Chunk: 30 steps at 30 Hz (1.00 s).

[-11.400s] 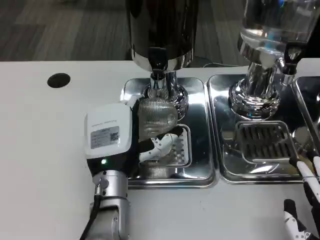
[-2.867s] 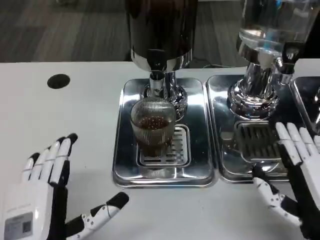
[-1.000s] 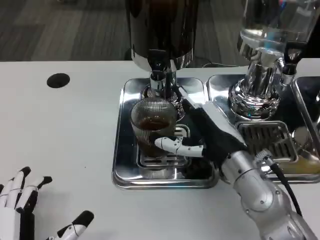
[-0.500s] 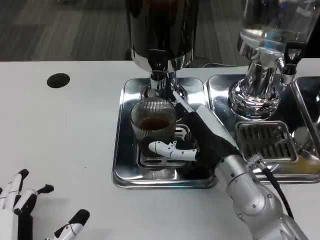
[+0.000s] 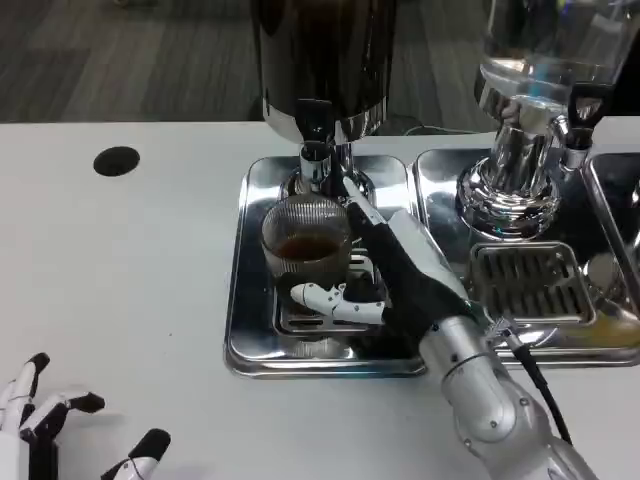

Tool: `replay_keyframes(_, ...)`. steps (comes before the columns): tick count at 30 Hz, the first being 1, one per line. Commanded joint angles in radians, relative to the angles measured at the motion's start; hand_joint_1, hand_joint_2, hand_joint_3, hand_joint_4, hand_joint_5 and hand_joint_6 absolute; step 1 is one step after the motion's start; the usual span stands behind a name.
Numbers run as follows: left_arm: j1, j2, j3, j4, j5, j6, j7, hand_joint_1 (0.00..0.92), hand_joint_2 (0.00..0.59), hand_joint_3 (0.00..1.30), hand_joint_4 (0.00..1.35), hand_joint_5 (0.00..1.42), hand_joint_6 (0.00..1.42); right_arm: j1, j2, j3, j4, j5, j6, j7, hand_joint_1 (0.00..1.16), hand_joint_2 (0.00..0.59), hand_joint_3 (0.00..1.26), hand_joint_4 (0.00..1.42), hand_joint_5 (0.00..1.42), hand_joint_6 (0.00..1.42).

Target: Grasp the cup under the faucet to collect the drink, then remove the cup.

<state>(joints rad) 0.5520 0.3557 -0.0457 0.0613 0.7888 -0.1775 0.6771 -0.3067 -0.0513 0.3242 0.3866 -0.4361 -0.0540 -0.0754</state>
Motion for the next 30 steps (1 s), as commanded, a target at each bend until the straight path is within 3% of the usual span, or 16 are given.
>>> replay_keyframes(1, 0.001, 0.006, 0.006, 0.014, -0.008, -0.013, 0.015, 0.0, 0.11, 0.52, 0.0, 0.13, 0.06, -0.02, 0.012, 0.001, 0.019, -0.003, -0.017, -0.025, 0.71, 0.178, 0.0, 0.01, 0.02, 0.09)
replay_keyframes(6, 0.002, 0.005, 0.01, 0.024, -0.015, -0.017, 0.018, 0.0, 0.109, 0.54, 0.0, 0.13, 0.06, -0.03, 0.019, 0.003, 0.044, -0.006, -0.02, -0.047, 0.74, 0.174, 0.0, 0.08, 0.09, 0.14)
replay_keyframes(30, 0.006, 0.009, 0.025, 0.022, -0.031, -0.03, 0.012, 0.0, 0.111, 0.56, 0.0, 0.13, 0.06, -0.054, 0.035, 0.009, 0.143, -0.015, -0.062, -0.133, 0.81, 0.18, 0.37, 0.45, 0.37, 0.36)
